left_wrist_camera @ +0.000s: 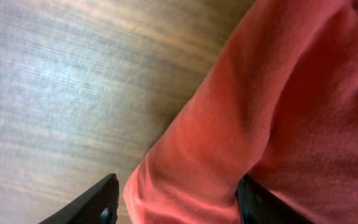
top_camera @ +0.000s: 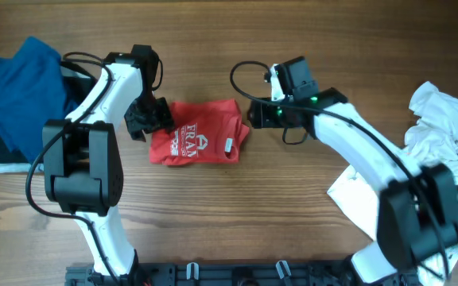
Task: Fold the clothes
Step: 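Adjust the folded shirt's edges with both grippers, tucking the corners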
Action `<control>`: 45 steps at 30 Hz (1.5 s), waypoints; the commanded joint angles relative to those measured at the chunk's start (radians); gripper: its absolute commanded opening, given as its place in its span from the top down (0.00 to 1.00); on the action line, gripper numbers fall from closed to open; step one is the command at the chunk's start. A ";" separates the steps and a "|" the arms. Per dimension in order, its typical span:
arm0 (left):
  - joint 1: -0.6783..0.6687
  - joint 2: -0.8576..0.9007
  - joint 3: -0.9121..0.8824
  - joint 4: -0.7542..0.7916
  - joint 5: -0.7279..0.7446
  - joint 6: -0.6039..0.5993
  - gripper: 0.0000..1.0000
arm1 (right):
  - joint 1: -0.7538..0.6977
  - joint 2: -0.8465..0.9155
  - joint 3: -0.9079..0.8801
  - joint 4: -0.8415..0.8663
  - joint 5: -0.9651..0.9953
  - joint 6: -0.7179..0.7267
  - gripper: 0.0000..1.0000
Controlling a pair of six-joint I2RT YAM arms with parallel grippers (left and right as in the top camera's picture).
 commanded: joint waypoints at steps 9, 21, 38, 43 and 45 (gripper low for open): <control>-0.035 0.025 0.000 -0.046 -0.028 -0.032 0.38 | 0.187 0.097 -0.014 -0.022 0.043 -0.064 0.28; -0.035 0.025 0.000 -0.035 -0.045 -0.032 0.36 | 0.205 0.206 -0.014 -0.005 0.089 -0.036 0.90; -0.036 0.025 0.000 -0.112 -0.095 -0.050 0.39 | 0.134 0.204 -0.014 -0.105 0.297 0.036 0.91; -0.046 -0.017 0.000 -0.156 -0.032 -0.050 0.40 | 0.134 0.194 -0.002 -0.077 0.262 -0.040 0.78; -0.055 -0.065 0.000 -0.159 -0.033 -0.050 0.40 | 0.129 0.172 0.007 -0.076 0.290 -0.039 0.76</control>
